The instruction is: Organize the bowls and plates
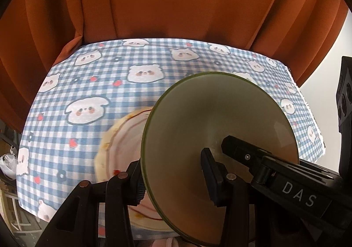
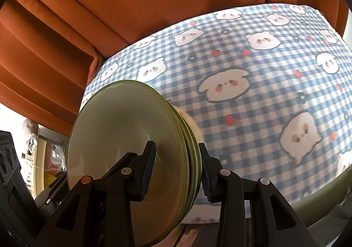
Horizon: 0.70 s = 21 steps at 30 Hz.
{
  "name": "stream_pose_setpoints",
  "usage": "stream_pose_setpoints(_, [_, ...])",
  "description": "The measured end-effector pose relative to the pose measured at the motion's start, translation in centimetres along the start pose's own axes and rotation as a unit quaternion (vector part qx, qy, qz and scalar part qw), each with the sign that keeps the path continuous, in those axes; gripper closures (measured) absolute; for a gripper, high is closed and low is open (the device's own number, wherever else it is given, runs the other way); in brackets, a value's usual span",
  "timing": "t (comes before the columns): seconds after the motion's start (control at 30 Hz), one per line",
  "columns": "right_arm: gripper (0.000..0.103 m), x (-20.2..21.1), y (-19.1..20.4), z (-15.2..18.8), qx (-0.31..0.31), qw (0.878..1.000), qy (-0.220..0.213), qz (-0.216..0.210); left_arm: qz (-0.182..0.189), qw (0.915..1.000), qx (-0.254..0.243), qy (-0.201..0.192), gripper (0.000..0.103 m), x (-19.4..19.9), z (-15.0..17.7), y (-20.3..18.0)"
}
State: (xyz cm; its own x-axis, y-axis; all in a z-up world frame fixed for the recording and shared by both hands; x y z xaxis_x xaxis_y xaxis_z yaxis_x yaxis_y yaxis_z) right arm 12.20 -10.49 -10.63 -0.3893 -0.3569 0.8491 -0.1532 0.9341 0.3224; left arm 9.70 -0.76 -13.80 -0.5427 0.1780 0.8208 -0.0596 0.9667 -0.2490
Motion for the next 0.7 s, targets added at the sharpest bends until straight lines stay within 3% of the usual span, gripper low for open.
stream_pose_setpoints(0.33, [0.062,-3.5,3.5,0.5,-0.017,1.0,0.024,0.005,0.002,0.9995,0.002,0.032,0.06,-1.1,-0.3,3.9])
stream_pose_setpoints(0.7, [0.062,-6.4,3.5,1.3,-0.03,0.997,0.069,0.022,0.009,0.9966,0.022,0.079,0.06,-3.7,0.1,5.0])
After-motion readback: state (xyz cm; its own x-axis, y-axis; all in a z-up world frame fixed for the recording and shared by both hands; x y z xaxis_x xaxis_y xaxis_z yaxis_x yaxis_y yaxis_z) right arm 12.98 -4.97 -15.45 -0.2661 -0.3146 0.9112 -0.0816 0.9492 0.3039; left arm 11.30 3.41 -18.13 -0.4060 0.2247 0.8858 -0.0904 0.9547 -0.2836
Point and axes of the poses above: each gripper's, at about its wrist camera, not at the fingertips, and x roughly against the way its jaws point, y to its left, z to its underside, the point moved 7 cm from there along -x, roughly the way its jaws point, and after that the axes turned 12 degrees about x, right-handed, at the moved point
